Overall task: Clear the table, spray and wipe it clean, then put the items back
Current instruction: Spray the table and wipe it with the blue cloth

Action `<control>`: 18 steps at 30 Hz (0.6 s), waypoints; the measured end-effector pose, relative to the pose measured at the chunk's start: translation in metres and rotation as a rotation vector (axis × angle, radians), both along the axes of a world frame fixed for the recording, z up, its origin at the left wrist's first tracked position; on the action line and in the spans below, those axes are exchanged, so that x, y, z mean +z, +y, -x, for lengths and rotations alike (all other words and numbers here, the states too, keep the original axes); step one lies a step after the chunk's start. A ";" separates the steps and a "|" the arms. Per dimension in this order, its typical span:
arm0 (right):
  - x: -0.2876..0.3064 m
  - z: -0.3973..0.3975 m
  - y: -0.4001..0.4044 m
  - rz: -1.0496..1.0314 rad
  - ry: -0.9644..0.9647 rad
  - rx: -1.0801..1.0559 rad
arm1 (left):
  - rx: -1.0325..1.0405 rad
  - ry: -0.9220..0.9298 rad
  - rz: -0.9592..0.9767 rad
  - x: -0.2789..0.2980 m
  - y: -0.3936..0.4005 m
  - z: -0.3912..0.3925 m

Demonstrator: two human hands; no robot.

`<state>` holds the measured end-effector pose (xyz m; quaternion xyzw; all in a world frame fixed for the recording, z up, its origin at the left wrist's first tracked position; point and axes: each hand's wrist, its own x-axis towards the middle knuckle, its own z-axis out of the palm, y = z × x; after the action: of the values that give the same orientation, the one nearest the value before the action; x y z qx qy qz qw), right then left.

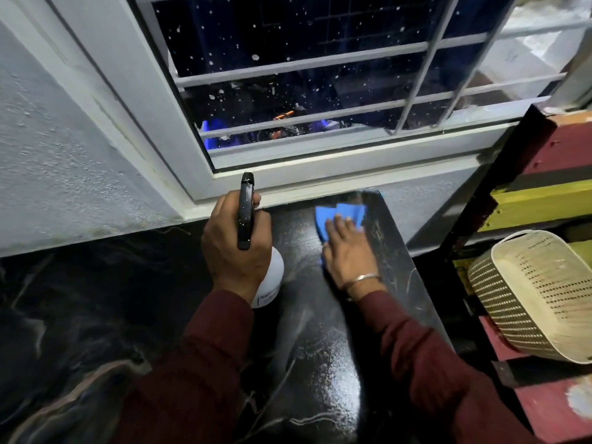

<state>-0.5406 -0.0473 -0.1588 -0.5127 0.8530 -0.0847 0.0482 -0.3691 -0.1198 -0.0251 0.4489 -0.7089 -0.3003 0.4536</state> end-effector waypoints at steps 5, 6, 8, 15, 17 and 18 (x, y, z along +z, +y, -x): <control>-0.006 -0.079 0.082 -0.014 -0.057 0.507 | -0.043 -0.006 0.001 -0.005 0.009 0.007; -0.007 -0.069 0.086 -0.003 -0.053 0.497 | -0.053 -0.008 0.003 -0.004 0.010 0.007; -0.008 -0.031 0.077 -0.015 -0.029 0.349 | -0.066 -0.011 0.001 -0.003 0.012 0.007; -0.007 0.037 0.070 0.009 -0.060 -0.190 | -0.074 -0.009 0.005 0.002 0.018 -0.002; -0.006 0.000 0.103 0.073 -0.040 -0.198 | -0.065 -0.002 -0.009 0.001 0.022 -0.005; -0.005 -0.026 0.119 0.067 -0.038 -0.144 | -0.059 0.001 -0.015 0.001 0.023 -0.006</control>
<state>-0.5148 0.0714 -0.1640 -0.4496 0.8833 -0.1261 0.0412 -0.3629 -0.0967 -0.0238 0.4308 -0.7194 -0.3191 0.4417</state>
